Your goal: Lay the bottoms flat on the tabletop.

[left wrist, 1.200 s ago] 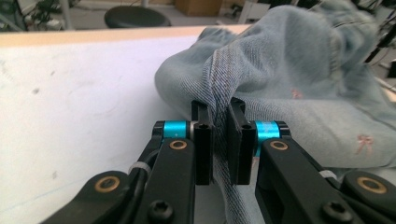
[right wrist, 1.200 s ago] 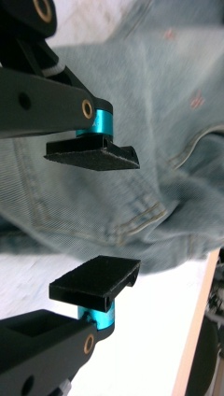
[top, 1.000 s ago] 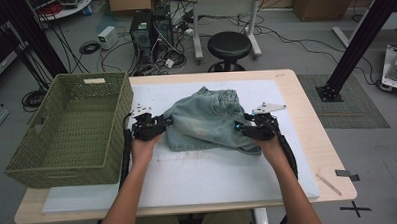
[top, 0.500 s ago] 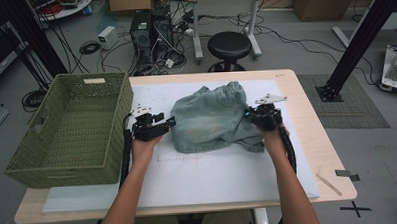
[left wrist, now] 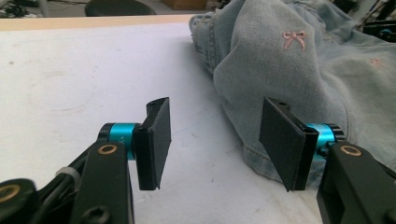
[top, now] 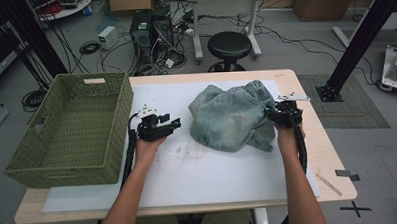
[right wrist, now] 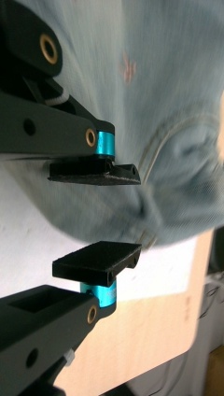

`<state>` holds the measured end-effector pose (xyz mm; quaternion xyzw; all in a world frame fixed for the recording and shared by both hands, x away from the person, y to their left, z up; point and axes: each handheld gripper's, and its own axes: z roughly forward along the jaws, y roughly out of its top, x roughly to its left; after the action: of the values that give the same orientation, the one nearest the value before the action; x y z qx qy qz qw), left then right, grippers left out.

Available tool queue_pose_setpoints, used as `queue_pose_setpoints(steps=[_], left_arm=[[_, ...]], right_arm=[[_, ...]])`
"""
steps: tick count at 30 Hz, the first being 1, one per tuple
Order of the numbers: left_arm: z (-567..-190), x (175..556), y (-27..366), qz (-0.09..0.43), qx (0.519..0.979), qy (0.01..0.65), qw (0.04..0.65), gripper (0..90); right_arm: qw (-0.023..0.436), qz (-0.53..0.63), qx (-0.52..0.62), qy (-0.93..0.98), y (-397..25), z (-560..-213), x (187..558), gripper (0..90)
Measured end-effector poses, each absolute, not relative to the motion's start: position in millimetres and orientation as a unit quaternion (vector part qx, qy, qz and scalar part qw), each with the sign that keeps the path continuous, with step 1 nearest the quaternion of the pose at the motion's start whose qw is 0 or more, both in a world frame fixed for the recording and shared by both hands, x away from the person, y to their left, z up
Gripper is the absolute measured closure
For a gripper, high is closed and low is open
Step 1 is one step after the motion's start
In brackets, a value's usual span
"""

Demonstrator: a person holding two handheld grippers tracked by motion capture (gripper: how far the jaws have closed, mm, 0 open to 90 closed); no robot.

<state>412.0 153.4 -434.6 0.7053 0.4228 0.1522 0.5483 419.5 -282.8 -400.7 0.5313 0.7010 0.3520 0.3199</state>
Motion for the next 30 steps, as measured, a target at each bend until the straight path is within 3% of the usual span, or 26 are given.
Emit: queue_pose_setpoints(steps=[9, 13, 19, 21, 26, 30], left_arm=[[-433, 417, 147, 0.142, 0.711, 0.42, 0.547, 43.5], [-430, 421, 143, 0.143, 0.713, 0.419, 0.544, 43.5], [-432, 422, 143, 0.14, 0.717, 0.423, 0.535, 43.5], [-432, 422, 144, 0.143, 0.718, 0.423, 0.535, 43.5], [-432, 423, 145, 0.142, 0.716, 0.424, 0.535, 43.5], [-432, 423, 146, 0.143, 0.717, 0.425, 0.535, 43.5]], right_arm=[[0.312, 0.4, 0.461, 0.728, -256, -395, 387, 53.7], [0.255, 0.417, 0.4, 0.775, -216, -401, 377, 46.9], [0.187, 0.385, 0.38, 0.82, -156, -424, 392, 42.3], [0.193, 0.347, 0.382, 0.834, -148, -434, 397, 48.8], [0.184, 0.33, 0.371, 0.848, -156, -437, 400, 86.7], [0.181, 0.348, 0.353, 0.849, -168, -430, 393, 88.8]])
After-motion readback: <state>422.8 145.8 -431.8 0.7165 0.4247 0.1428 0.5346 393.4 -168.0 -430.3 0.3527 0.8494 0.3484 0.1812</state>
